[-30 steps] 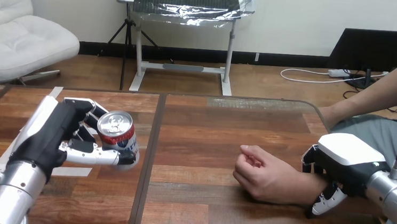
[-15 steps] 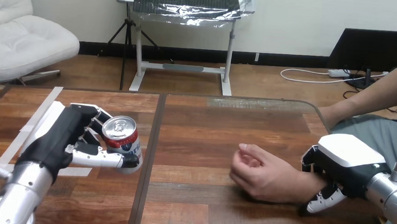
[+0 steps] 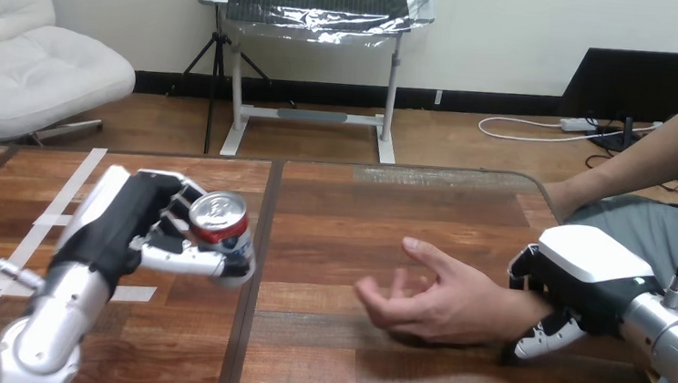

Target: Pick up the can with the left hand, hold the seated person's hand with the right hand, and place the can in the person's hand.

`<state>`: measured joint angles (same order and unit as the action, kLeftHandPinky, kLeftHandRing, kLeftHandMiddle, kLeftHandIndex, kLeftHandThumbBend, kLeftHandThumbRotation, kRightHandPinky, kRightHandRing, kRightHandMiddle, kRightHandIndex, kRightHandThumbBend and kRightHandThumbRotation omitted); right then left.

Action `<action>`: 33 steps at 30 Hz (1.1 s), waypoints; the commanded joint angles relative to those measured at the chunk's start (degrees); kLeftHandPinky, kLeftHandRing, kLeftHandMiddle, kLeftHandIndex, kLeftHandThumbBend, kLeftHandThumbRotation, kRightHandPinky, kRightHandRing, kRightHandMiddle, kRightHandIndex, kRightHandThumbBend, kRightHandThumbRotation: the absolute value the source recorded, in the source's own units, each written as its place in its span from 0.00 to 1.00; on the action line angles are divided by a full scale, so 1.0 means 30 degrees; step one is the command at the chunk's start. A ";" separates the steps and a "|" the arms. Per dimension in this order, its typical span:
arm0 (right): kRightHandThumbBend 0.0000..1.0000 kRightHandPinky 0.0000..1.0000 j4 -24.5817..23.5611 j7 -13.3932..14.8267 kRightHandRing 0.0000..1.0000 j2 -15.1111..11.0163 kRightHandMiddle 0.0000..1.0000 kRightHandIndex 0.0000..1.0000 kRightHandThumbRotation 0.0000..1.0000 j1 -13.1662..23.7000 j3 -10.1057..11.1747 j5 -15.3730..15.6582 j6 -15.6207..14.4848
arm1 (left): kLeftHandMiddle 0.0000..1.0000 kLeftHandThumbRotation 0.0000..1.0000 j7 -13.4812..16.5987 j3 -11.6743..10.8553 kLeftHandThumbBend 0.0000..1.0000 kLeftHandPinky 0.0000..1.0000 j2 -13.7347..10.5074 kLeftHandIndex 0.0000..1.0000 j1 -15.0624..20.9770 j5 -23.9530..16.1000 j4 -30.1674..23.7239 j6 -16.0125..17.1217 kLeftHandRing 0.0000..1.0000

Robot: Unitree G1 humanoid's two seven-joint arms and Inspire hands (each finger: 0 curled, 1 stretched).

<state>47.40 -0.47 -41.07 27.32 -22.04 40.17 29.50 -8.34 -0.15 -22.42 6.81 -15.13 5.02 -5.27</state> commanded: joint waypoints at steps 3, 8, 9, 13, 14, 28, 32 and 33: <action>0.66 0.21 0.0083 -0.0016 0.26 0.1451 0.33 0.36 0.20 0.0645 0.0516 -0.1213 -0.0204 | 0.37 0.00 0.0743 0.0354 0.67 0.29 0.0558 0.42 0.3258 0.0058 0.1777 0.1773 0.32; 0.65 0.23 -0.0212 -0.0300 0.29 0.1474 0.34 0.37 0.21 0.0795 0.0530 -0.1338 -0.0397 | 0.37 0.00 0.0809 0.0482 0.68 0.28 0.0824 0.42 0.3925 0.0144 0.2717 0.2044 0.32; 0.65 0.24 -0.0314 -0.0483 0.29 0.1489 0.35 0.38 0.21 0.0838 0.0558 -0.1439 -0.0459 | 0.37 0.00 0.0816 0.0533 0.67 0.28 0.0893 0.42 0.4114 0.0163 0.2975 0.2154 0.32; 0.64 0.26 -0.0560 -0.1097 0.32 0.1542 0.37 0.39 0.22 0.0943 0.0629 -0.1809 -0.0612 | 0.37 0.00 0.0856 0.0649 0.67 0.28 0.1075 0.42 0.4630 0.0179 0.3754 0.2596 0.32; 0.64 0.27 -0.0607 -0.1214 0.32 0.1550 0.38 0.39 0.23 0.0959 0.0632 -0.1886 -0.0649 | 0.37 0.00 0.0864 0.0659 0.67 0.28 0.1105 0.42 0.4722 0.0175 0.3908 0.2696 0.32; 0.66 0.33 -0.1557 -0.2484 0.38 0.1837 0.43 0.44 0.27 0.1109 0.0588 -0.2502 -0.1253 | 0.37 0.00 0.1347 0.1343 0.68 0.27 0.1835 0.42 0.6416 -0.0326 0.5947 0.3127 0.32; 0.66 0.34 -0.1719 -0.2636 0.38 0.1948 0.42 0.43 0.28 0.1122 0.0596 -0.2545 -0.1393 | 0.37 0.00 0.1435 0.1455 0.68 0.27 0.2023 0.42 0.6761 -0.0373 0.6382 0.3160 0.32; 0.66 0.34 -0.1803 -0.2695 0.38 0.1998 0.42 0.43 0.29 0.1129 0.0595 -0.2558 -0.1458 | 0.37 0.00 0.1477 0.1503 0.67 0.28 0.2161 0.42 0.6917 -0.0396 0.6552 0.3130 0.32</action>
<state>42.63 -7.89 -38.30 28.34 -21.77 35.09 26.51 -5.65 3.72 -17.15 19.72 -16.33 23.35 1.96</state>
